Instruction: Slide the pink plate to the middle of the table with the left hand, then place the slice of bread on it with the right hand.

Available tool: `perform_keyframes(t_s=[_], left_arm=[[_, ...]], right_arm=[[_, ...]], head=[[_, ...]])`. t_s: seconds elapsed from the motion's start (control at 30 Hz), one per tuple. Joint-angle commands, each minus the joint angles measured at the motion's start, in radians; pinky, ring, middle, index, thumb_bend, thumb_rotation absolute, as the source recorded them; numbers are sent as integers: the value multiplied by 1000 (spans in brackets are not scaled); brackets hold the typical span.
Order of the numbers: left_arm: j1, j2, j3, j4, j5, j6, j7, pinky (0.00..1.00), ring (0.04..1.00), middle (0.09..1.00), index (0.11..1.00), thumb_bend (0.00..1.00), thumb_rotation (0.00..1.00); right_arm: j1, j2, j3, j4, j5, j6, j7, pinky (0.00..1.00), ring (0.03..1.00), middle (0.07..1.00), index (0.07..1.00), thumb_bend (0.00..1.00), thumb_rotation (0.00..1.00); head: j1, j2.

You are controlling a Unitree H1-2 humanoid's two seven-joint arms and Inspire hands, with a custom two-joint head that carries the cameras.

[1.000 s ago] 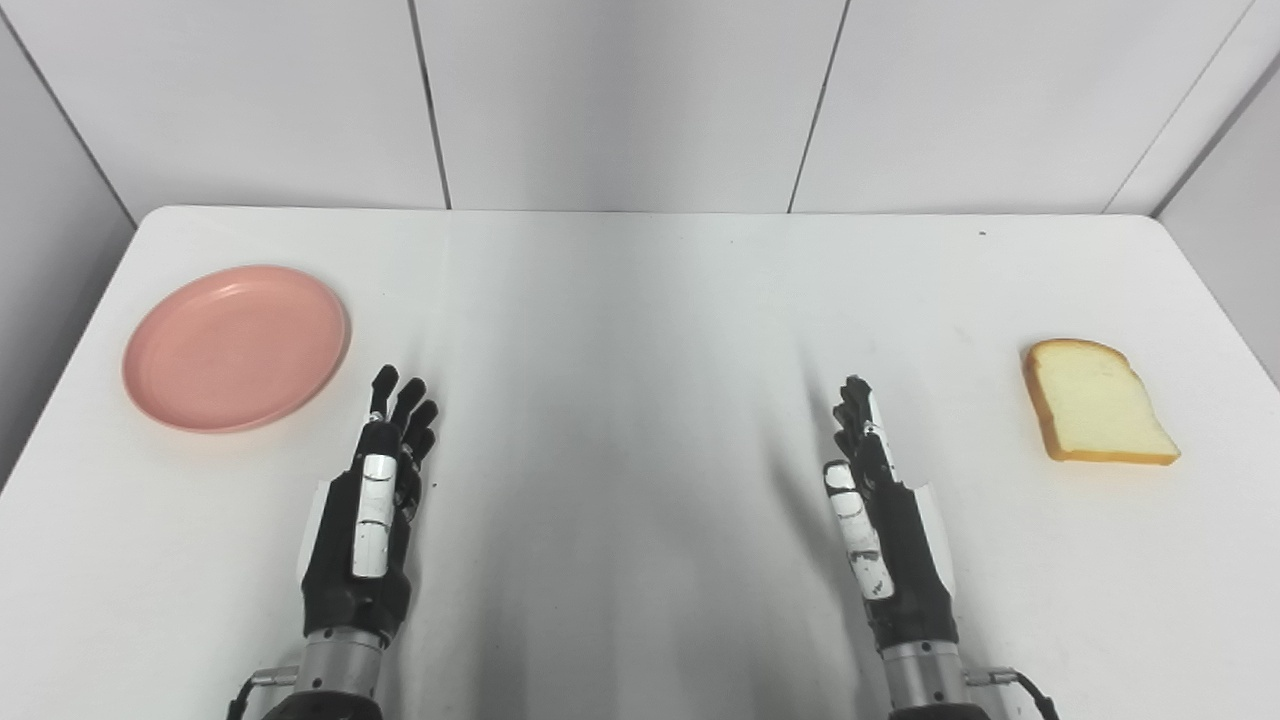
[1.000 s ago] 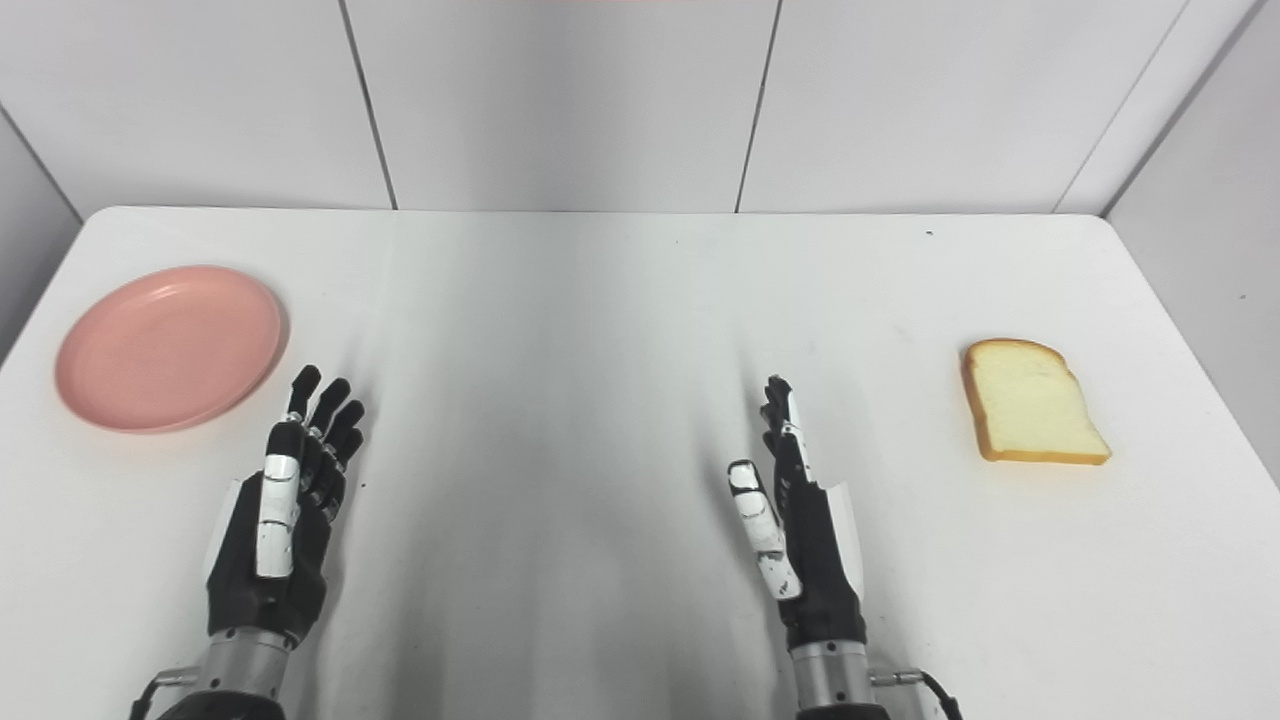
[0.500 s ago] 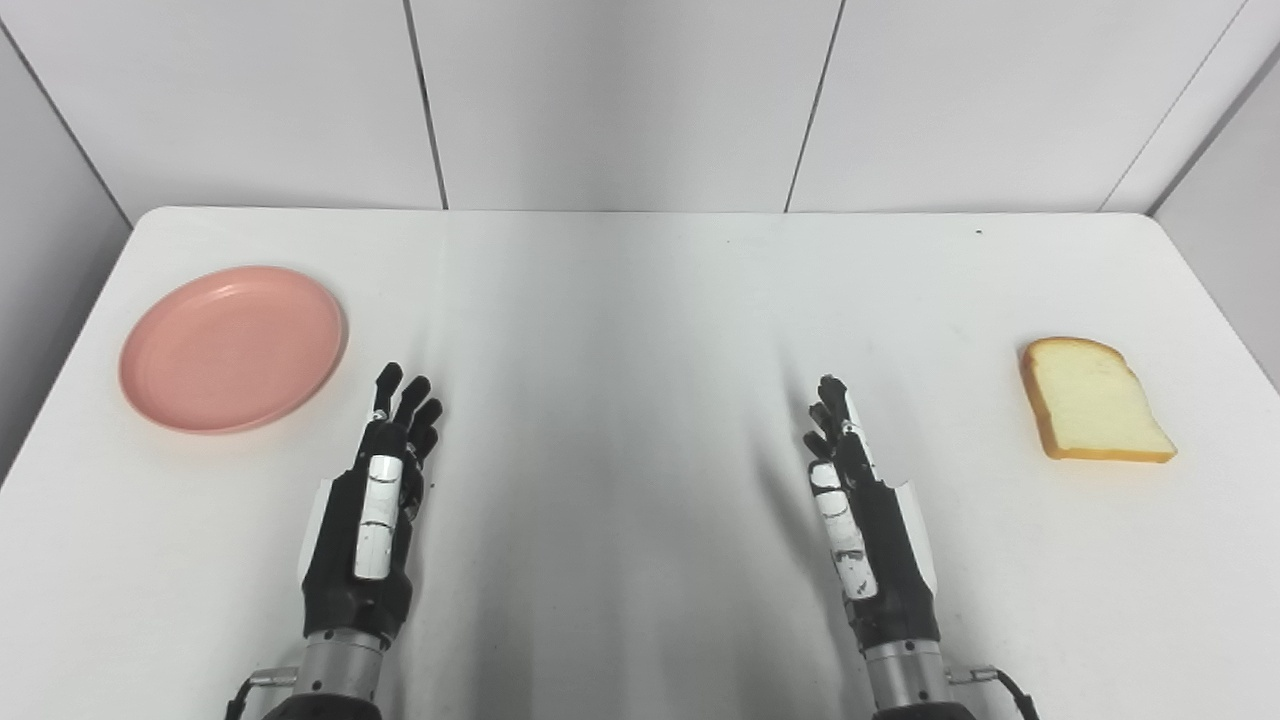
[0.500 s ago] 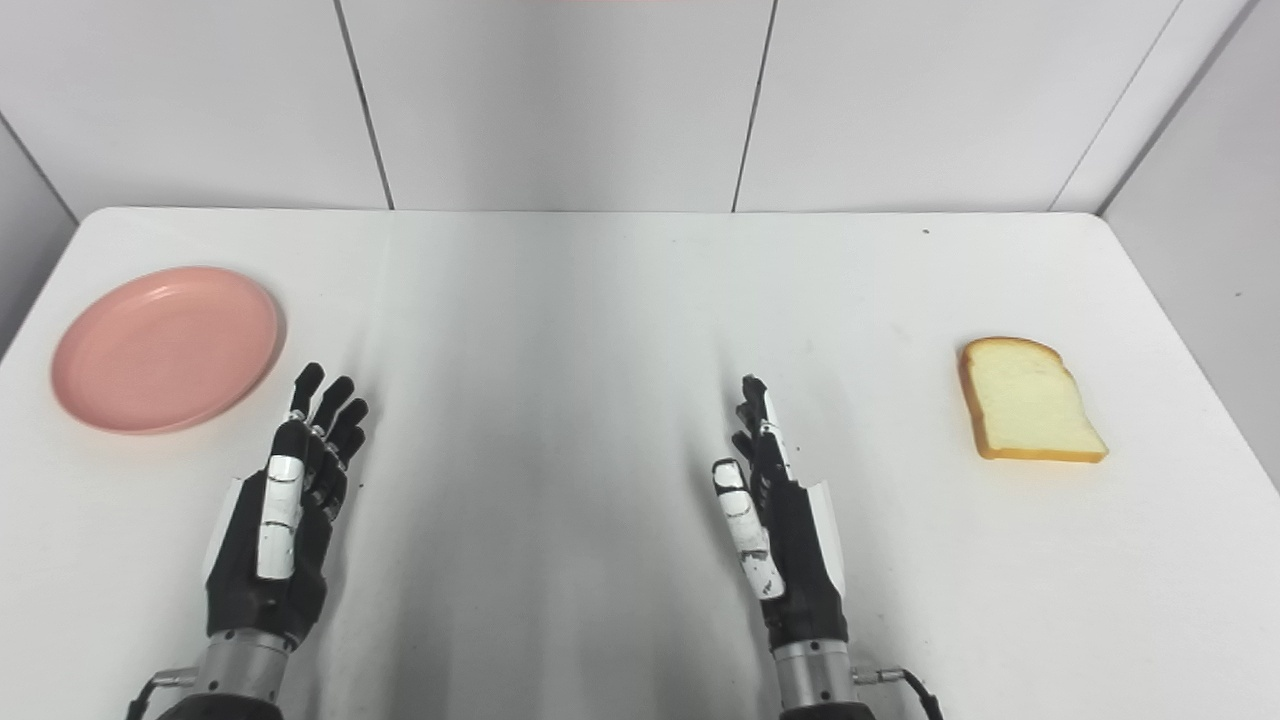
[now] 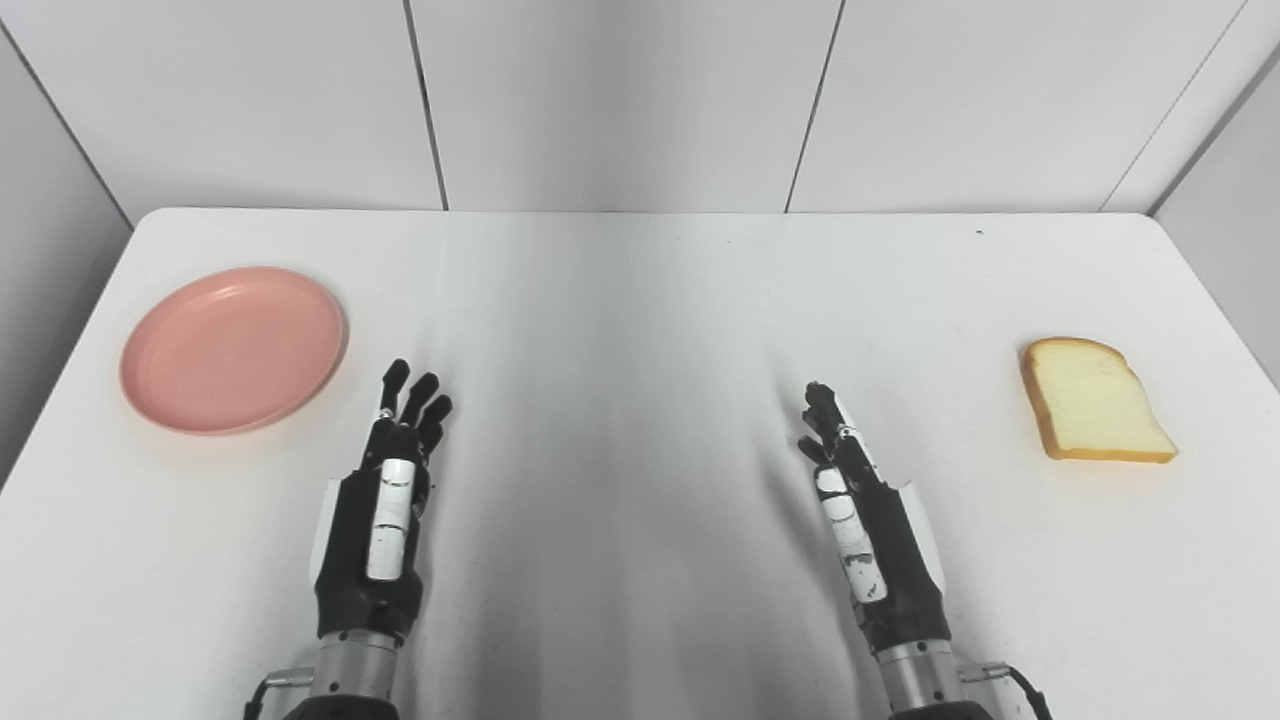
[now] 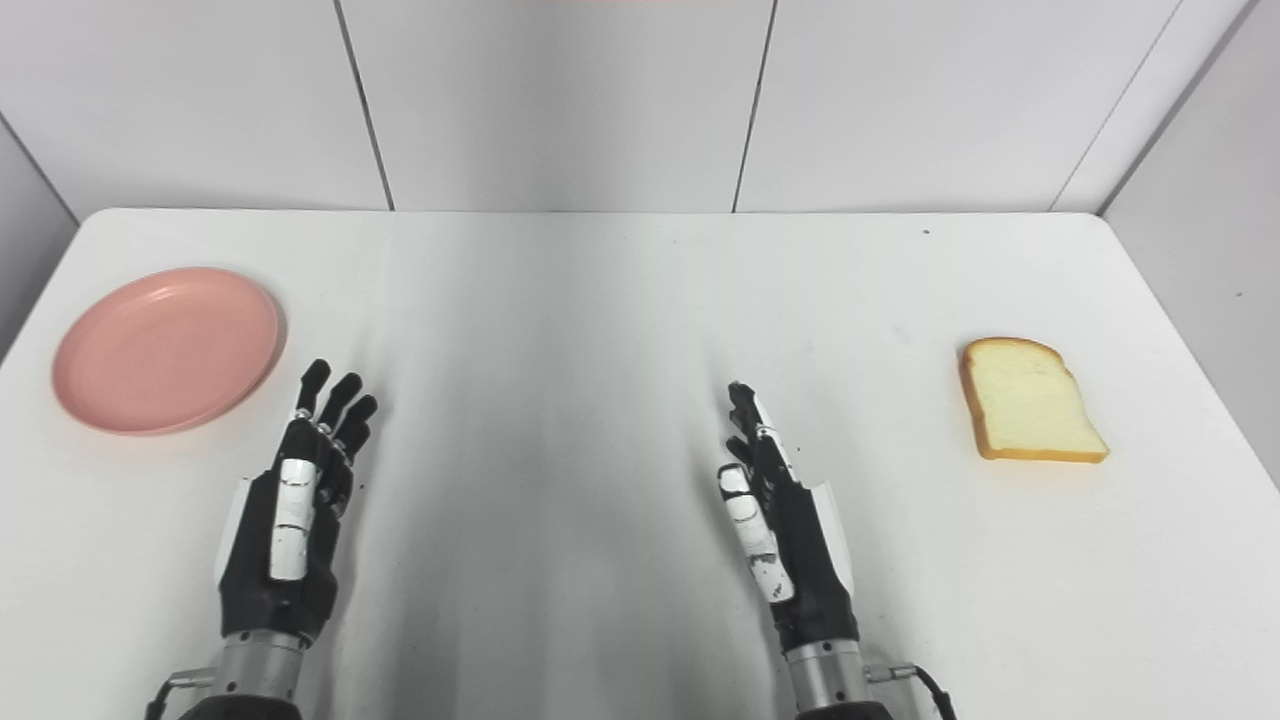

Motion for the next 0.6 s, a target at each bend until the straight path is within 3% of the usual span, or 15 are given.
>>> perform_keyframes(t_s=[0.0,0.23,0.3,0.57], left_arm=[[-5,-20,-14,-2,17,-55,1,1000,943,957,967,757,904],[-20,-62,-33,80,42,-117,17,1000,960,969,978,665,913],[-25,-72,-40,117,67,-145,28,1000,961,968,980,654,918],[-43,-84,-49,241,97,-259,37,1000,970,979,996,605,922]], right_arm=[[4,-24,-7,-6,17,-29,18,928,957,958,932,741,1000],[-1,-70,-35,55,67,-71,42,924,951,956,940,747,1000],[-5,-86,-42,82,83,-95,51,928,954,959,943,736,1000],[-18,-104,-64,155,117,-134,68,954,959,959,950,731,1000]], head=[[33,-15],[130,-56],[173,-89],[224,-155]])
